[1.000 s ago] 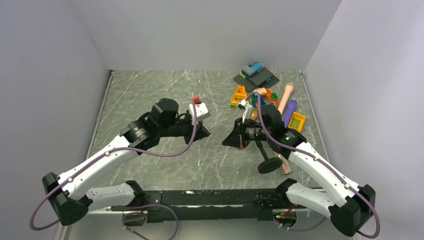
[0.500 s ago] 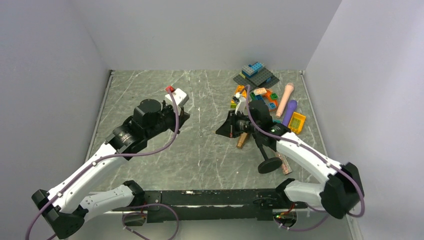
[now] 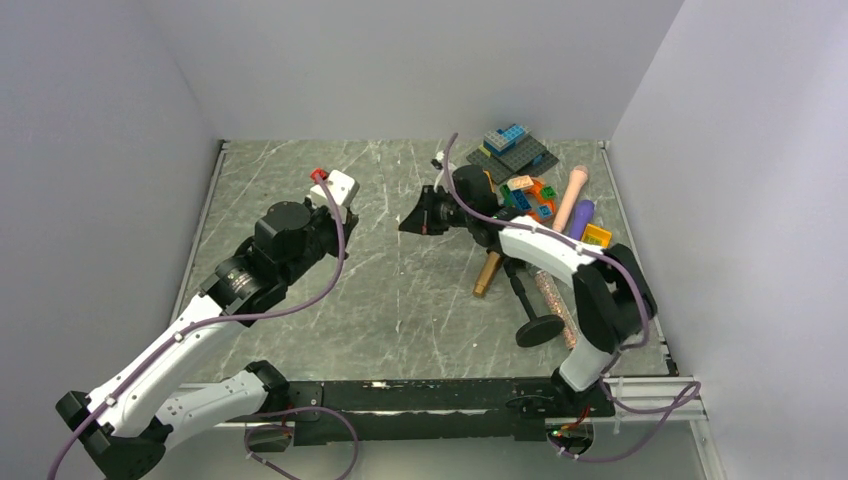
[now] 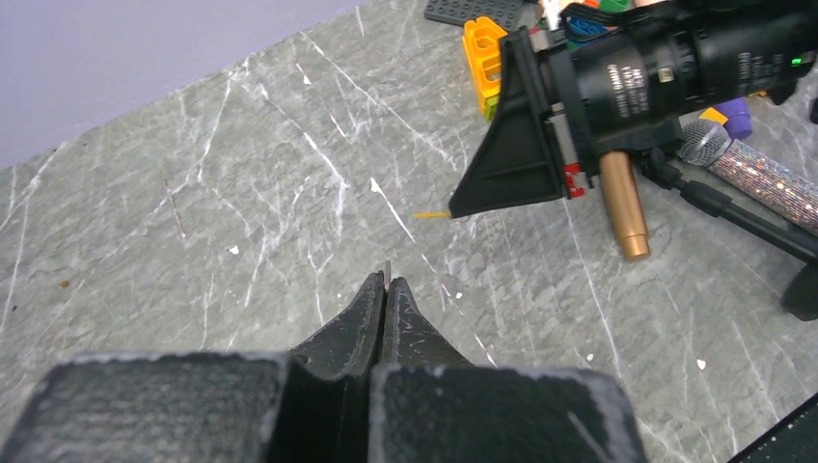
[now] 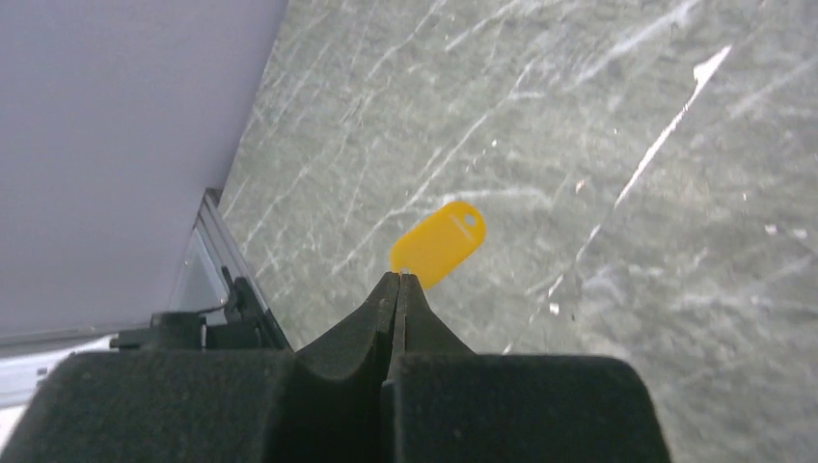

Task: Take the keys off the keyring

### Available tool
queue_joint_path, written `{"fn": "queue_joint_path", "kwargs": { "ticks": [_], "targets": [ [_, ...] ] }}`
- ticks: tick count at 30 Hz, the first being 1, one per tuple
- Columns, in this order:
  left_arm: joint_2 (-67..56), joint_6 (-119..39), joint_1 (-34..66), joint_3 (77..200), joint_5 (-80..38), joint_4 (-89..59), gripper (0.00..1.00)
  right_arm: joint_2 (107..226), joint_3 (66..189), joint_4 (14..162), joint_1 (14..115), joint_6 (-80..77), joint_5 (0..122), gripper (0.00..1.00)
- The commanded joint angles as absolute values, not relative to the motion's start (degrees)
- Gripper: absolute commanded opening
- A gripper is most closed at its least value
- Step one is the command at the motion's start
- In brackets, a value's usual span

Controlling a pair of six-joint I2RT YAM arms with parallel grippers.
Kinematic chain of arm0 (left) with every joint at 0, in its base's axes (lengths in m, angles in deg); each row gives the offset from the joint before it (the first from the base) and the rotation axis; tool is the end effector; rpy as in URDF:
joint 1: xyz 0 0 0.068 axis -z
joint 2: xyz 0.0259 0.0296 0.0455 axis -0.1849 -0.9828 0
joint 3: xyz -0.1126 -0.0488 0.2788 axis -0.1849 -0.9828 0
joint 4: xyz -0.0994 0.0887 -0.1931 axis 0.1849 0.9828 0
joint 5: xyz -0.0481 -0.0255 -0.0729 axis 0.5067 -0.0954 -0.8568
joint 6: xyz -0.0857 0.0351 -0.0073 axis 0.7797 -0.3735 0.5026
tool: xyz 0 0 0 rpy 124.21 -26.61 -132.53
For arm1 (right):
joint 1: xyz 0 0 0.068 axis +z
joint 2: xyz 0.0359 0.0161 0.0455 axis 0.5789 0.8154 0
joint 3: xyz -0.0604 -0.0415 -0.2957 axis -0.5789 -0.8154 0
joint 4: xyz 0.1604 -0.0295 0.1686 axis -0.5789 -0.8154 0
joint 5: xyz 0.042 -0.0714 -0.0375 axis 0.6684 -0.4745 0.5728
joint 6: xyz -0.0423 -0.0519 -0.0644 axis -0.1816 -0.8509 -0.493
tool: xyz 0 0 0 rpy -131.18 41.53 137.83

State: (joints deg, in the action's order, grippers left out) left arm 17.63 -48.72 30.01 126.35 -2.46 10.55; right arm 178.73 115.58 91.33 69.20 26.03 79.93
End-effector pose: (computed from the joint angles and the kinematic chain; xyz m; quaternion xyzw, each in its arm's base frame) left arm 0.1578 -0.1157 0.3957 0.2078 0.7672 -0.1541 0.5870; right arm 0.3016 0.2476 0.2867 -0.1169 0.8294 0.4498 0.3099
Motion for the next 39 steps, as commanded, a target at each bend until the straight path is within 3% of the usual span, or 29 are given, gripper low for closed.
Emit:
{"fn": "queue_joint_path", "kwargs": {
  "ticks": [1, 5, 8, 10, 11, 25, 39],
  "targets": [
    [18.4, -49.0, 29.7, 126.3, 0.9, 8.9, 0.0, 184.5, 122.3, 96.9, 69.2, 28.5, 83.7, 0.0],
    [18.6, -49.0, 29.7, 126.1, 1.8, 8.9, 0.0, 188.8, 128.3, 94.9, 69.1, 27.9, 86.1, 0.01],
    [18.6, -49.1, 29.7, 126.2, 2.0, 9.0, 0.0, 188.9, 129.7, 92.8, 68.8, 26.8, 85.6, 0.62],
    [18.4, -49.1, 29.7, 126.3, 2.1, 9.1, 0.0, 187.9, 129.3, 91.6, 68.5, 26.0, 84.6, 0.85],
    [18.4, -49.0, 29.8, 126.3, 2.2, 9.1, 0.0, 187.1, 128.9, 91.2, 68.3, 25.7, 84.0, 0.88],
    [14.4, -46.5, 25.2, 126.8, -2.0, 9.3, 0.0, 167.1, 108.7, 88.7, 66.5, 22.7, 76.1, 0.93],
    [-7.2, -41.9, 6.9, 134.3, -3.6, 14.6, 0.0, 148.5, 93.0, 88.6, 66.5, 26.0, 74.6, 0.93]
  ]
}}
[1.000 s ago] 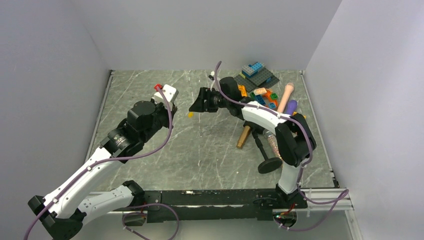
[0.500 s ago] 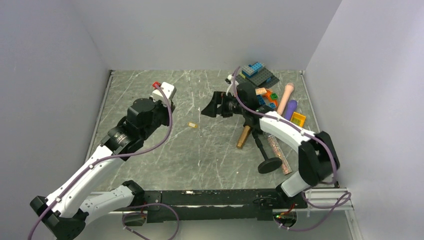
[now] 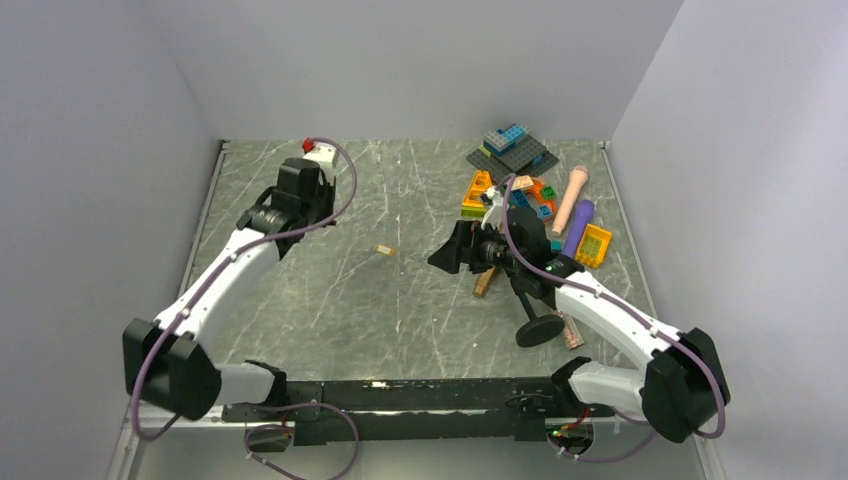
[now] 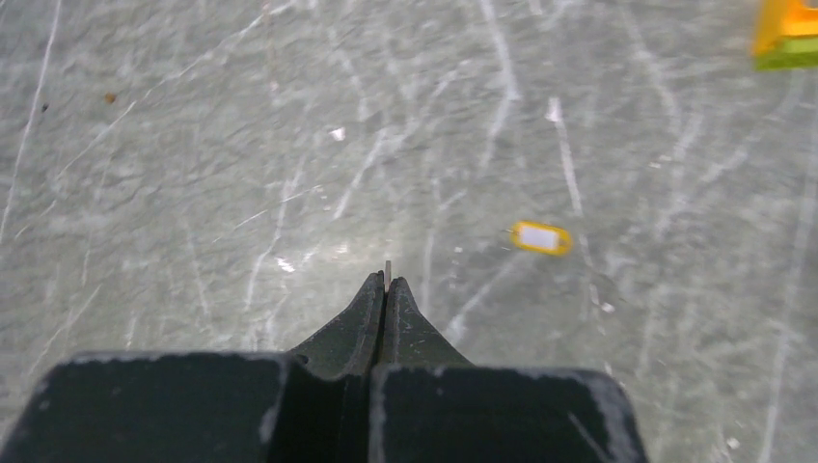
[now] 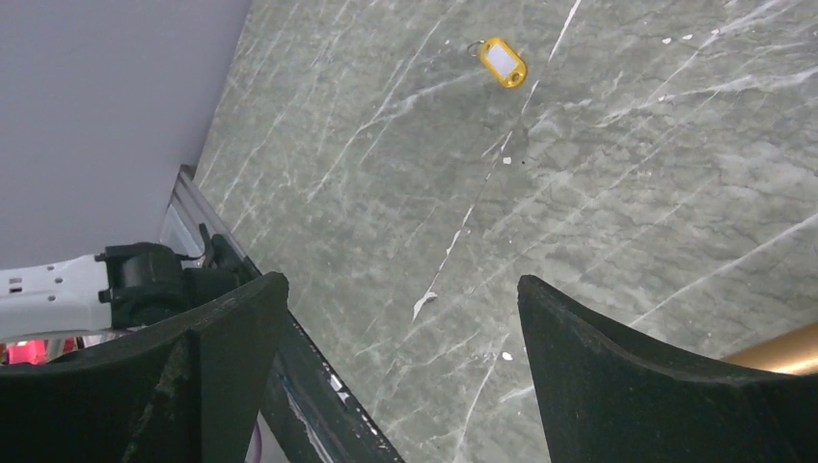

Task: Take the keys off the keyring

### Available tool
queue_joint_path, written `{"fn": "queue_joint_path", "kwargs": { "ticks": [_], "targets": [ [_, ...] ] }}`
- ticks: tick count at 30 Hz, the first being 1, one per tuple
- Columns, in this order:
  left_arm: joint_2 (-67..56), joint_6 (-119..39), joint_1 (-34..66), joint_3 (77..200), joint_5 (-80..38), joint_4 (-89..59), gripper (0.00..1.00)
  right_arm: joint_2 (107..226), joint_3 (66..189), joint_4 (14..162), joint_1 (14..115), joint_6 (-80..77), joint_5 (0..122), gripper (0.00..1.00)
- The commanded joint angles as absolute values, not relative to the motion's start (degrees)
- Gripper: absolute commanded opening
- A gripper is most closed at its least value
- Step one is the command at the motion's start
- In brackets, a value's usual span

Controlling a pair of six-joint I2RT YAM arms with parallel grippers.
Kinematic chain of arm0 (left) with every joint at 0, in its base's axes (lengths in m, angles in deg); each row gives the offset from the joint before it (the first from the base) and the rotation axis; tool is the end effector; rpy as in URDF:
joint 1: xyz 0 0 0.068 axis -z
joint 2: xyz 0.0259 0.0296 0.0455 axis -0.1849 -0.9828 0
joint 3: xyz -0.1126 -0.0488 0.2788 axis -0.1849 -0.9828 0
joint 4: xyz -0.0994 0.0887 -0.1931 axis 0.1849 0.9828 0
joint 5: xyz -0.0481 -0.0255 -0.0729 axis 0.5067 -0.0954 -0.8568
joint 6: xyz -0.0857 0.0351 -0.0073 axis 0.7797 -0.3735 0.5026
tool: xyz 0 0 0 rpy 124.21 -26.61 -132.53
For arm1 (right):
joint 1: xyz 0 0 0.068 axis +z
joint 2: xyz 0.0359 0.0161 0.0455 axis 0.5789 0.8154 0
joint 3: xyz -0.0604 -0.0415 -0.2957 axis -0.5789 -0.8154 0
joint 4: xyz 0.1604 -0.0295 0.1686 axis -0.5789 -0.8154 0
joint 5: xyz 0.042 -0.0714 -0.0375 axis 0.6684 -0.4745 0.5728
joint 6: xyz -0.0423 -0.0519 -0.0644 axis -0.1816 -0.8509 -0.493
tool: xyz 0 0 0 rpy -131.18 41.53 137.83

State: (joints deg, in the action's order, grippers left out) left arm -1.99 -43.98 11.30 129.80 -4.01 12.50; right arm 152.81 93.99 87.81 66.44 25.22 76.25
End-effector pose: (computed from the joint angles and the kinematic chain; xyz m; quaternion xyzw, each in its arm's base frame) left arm 0.2654 -0.0931 0.3371 0.0769 0.8763 -0.0524 0.4727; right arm 0.2088 0.1642 0.2825 -0.0875 0.8333 0.4218 0.3465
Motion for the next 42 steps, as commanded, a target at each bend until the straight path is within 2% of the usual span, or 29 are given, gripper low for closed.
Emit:
{"fn": "queue_joint_path", "kwargs": {
  "ticks": [1, 9, 18, 19, 22, 25, 32, 40, 42],
  "targets": [
    [-9.0, -41.9, 5.9, 135.1, -2.6, 15.5, 0.0, 147.9, 92.9, 87.4, 66.5, 26.0, 74.5, 0.93],
    [-18.8, -44.3, 3.2, 140.0, 9.7, 20.7, 0.0, 143.9, 92.4, 84.6, 66.6, 25.7, 74.7, 0.94],
    [-24.4, -44.1, 1.3, 144.3, 7.8, 24.9, 0.0, 142.3, 92.4, 82.6, 66.6, 25.0, 74.1, 0.94],
    [-24.2, -44.0, 1.2, 144.2, 7.8, 24.9, 0.05, 142.2, 92.3, 82.6, 66.6, 25.0, 74.0, 0.94],
    [-23.4, -43.8, 0.5, 143.7, 6.7, 24.4, 0.4, 141.9, 92.2, 82.7, 66.6, 25.2, 73.9, 0.94],
    [-23.0, -43.7, 0.2, 143.5, 5.3, 24.2, 0.57, 142.0, 92.2, 82.8, 66.6, 25.3, 74.0, 0.94],
    [-20.8, -43.8, 0.2, 142.8, 1.2, 23.5, 0.79, 142.0, 92.2, 82.6, 66.6, 25.1, 73.8, 0.94],
    [-13.6, -43.2, 0.2, 140.3, -5.8, 20.7, 0.97, 141.6, 93.2, 80.4, 66.6, 23.7, 72.7, 0.95],
    [-11.2, -42.9, 0.1, 139.3, -7.2, 19.6, 0.99, 141.0, 93.4, 80.0, 66.5, 23.3, 72.6, 0.95]
  ]
}}
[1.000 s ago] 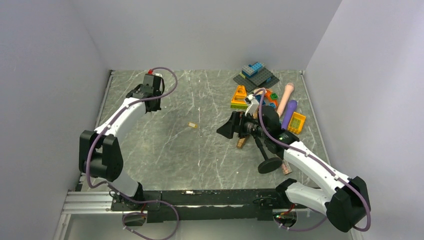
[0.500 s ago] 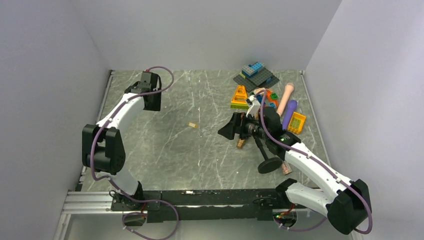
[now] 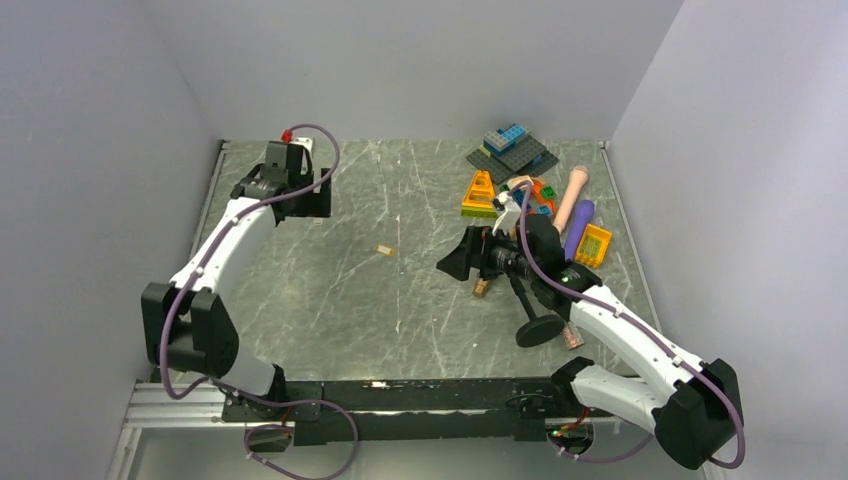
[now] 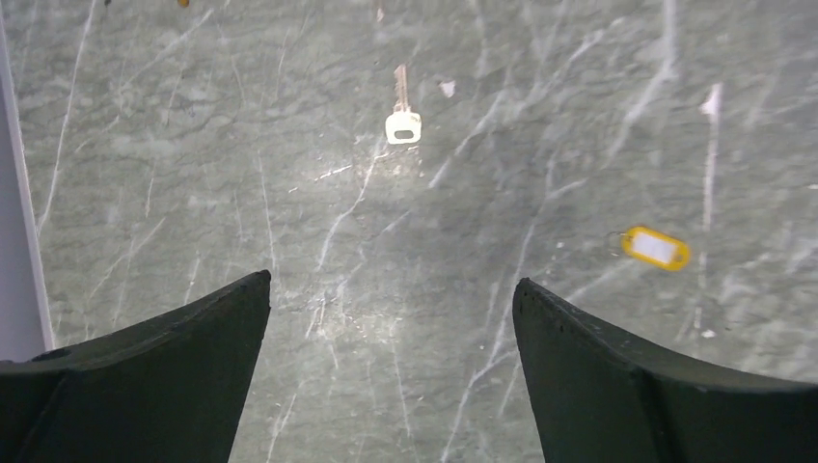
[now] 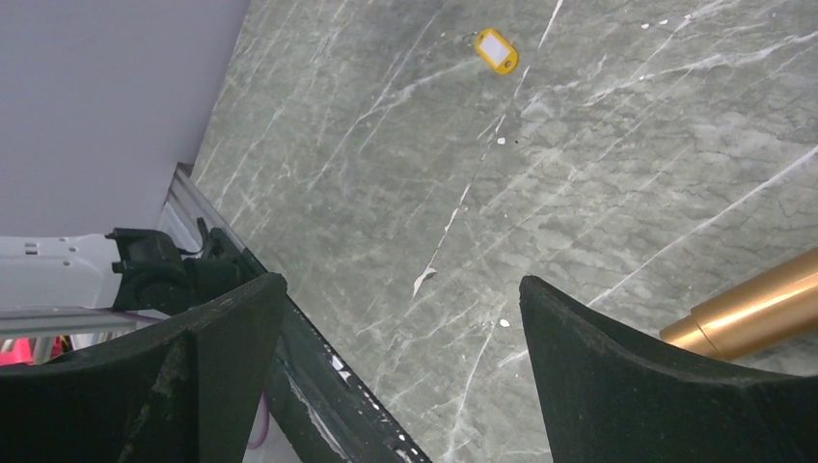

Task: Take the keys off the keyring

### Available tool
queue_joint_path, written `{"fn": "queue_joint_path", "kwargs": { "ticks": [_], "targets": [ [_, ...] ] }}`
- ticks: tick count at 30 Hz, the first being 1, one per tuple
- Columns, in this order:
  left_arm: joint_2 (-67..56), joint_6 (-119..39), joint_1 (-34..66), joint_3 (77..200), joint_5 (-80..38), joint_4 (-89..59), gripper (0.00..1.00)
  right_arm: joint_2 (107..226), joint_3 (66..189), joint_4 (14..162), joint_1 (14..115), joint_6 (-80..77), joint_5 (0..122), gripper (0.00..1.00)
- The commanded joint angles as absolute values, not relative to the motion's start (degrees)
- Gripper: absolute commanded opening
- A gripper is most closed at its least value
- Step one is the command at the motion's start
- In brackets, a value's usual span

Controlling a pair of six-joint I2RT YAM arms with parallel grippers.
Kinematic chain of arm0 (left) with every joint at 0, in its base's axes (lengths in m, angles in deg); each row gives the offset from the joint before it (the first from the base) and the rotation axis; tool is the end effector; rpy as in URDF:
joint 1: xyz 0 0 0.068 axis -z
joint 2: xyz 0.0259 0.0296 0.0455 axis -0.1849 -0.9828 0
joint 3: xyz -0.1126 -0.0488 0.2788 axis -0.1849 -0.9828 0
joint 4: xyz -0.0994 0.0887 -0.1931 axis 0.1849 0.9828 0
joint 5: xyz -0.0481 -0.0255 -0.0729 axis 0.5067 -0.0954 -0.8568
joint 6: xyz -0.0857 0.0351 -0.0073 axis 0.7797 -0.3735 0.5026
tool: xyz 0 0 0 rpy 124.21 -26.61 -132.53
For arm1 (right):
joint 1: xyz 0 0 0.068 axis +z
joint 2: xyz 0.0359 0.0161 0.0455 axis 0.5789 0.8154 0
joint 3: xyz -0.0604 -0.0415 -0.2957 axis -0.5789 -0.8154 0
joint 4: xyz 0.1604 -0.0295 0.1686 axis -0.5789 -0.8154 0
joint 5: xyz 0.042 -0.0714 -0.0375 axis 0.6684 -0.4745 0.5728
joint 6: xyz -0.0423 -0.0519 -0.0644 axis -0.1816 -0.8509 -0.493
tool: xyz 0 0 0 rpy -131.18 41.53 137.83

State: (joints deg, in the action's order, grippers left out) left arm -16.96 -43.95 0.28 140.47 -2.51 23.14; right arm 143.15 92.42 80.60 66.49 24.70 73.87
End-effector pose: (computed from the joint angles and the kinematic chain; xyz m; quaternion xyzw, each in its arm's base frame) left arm 0.3283 -0.0481 0.3041 -0.0016 0.9321 0.0279 0.3610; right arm 0.1769 0.1415 0.2927 -0.0820 0.8320 0.4097 0.3651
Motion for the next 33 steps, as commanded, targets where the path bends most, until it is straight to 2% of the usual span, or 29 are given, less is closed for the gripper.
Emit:
{"fn": "queue_joint_path", "kwargs": {
  "ticks": [1, 5, 11, 16, 21, 27, 33],
  "targets": [
    [-10.0, -42.6, 0.2, 138.8, -7.7, 19.2, 0.99, 140.7, 93.4, 79.9, 66.6, 23.0, 72.6, 0.95],
    [-5.4, -41.8, 0.2, 137.5, -9.1, 18.4, 1.0, 139.3, 93.5, 80.1, 66.6, 22.7, 72.4, 1.0],
    [0.6, -39.4, 1.3, 138.1, -11.1, 19.8, 0.99, 137.5, 93.4, 82.1, 66.6, 22.8, 71.5, 1.0],
    [5.6, -36.8, 2.2, 137.9, -18.6, 23.8, 0.99, 137.5, 94.9, 81.3, 66.6, 22.8, 69.7, 1.0],
    [16.5, -35.1, 2.6, 129.6, -24.5, 22.7, 1.0, 135.0, 94.6, 81.4, 66.6, 22.1, 66.6, 1.0],
    [29.6, -32.5, 3.0, 119.4, -25.1, 22.8, 0.99, 128.6, 89.7, 85.9, 66.5, 24.5, 55.7, 1.0],
    [35.7, -33.4, 3.0, 114.7, -23.9, 22.9, 0.99, 125.8, 85.8, 90.9, 66.6, 22.8, 57.3, 1.0]
  ]
}}
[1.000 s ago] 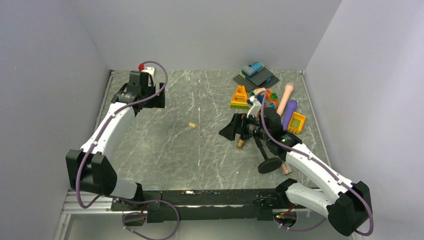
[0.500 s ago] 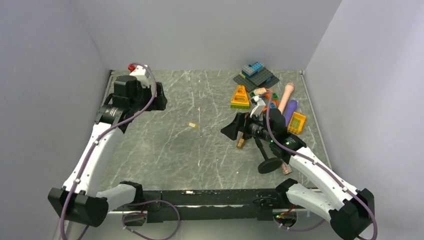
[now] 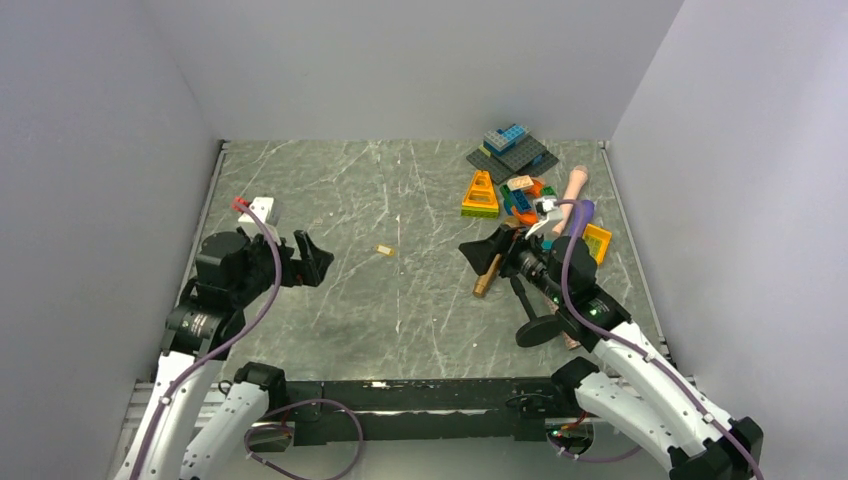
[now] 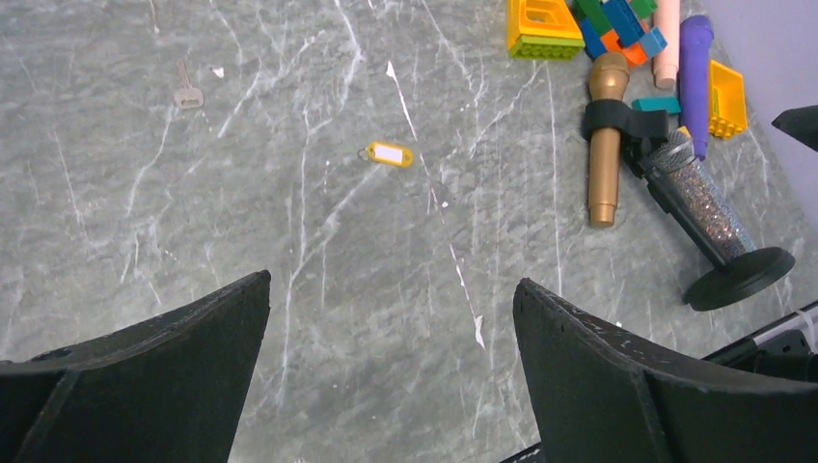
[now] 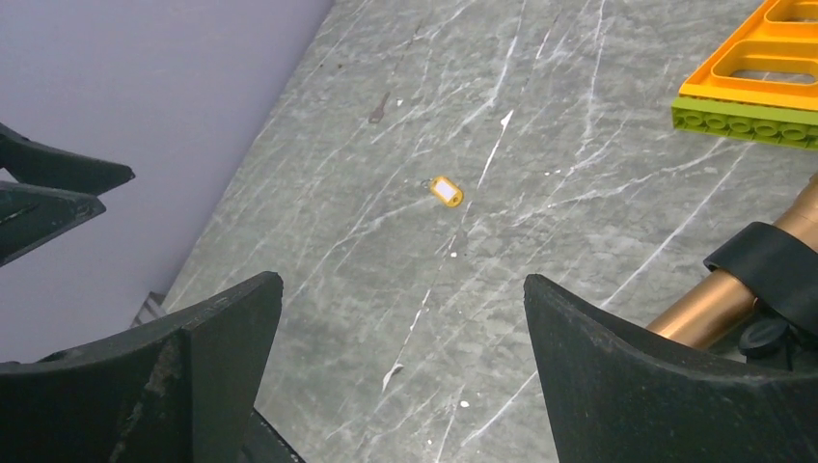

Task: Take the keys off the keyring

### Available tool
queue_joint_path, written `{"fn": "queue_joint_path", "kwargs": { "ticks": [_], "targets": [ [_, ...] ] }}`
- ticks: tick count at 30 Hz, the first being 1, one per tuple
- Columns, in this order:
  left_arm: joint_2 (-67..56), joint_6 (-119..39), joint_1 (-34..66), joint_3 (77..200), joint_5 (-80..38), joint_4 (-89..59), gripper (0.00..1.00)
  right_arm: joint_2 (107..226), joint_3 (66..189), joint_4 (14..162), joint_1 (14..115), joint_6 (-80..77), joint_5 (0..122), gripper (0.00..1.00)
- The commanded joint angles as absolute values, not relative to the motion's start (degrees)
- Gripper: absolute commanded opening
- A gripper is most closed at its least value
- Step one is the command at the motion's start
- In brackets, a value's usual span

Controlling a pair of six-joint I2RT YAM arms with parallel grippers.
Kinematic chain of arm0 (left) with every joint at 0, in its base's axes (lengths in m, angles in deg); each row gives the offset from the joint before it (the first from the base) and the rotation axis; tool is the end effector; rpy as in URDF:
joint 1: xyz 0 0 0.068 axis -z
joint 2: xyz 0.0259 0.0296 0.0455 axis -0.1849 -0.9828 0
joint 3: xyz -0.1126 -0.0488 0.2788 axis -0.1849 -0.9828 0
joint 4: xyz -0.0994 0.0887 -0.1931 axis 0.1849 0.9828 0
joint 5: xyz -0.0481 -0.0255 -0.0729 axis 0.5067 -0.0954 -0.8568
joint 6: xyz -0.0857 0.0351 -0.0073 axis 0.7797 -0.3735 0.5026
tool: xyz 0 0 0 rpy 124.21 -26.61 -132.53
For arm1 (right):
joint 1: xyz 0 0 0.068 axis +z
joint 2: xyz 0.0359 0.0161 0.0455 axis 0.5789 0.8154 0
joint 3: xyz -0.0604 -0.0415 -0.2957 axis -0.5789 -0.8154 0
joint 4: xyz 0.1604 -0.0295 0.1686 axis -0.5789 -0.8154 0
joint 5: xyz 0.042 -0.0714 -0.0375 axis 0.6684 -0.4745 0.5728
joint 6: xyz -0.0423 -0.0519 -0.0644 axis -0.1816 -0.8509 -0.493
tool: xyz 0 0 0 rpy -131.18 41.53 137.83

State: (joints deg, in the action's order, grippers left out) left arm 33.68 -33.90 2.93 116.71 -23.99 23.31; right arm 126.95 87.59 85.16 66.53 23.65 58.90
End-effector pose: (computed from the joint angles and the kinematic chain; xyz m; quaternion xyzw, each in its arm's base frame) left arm 0.1131 -0.0439 0.3425 0.0278 0.8259 -0.2256 0.5160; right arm 0.1455 0.0979 0.3227 -0.0267 0.7611 0.3725 0.5303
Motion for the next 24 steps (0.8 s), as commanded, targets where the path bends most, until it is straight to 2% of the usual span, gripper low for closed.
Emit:
{"fn": "queue_joint_path", "kwargs": {
  "ticks": [1, 8, 18, 24],
  "targets": [
    [36.4, -33.3, 3.0, 114.2, -23.0, 23.1, 0.99, 125.3, 85.8, 90.6, 66.6, 22.0, 57.1, 1.0],
    [41.2, -31.4, 3.1, 106.1, -21.0, 20.5, 0.99, 118.7, 85.8, 83.8, 66.6, 16.2, 51.0, 1.0],
    [40.0, -33.6, 3.1, 107.1, -22.9, 21.9, 0.99, 109.6, 81.8, 80.1, 66.6, 15.9, 49.0, 1.0],
    [39.7, -33.8, 3.1, 107.3, -23.2, 22.3, 0.99, 108.2, 81.6, 78.4, 66.6, 17.5, 48.1, 1.0]
  ]
}}
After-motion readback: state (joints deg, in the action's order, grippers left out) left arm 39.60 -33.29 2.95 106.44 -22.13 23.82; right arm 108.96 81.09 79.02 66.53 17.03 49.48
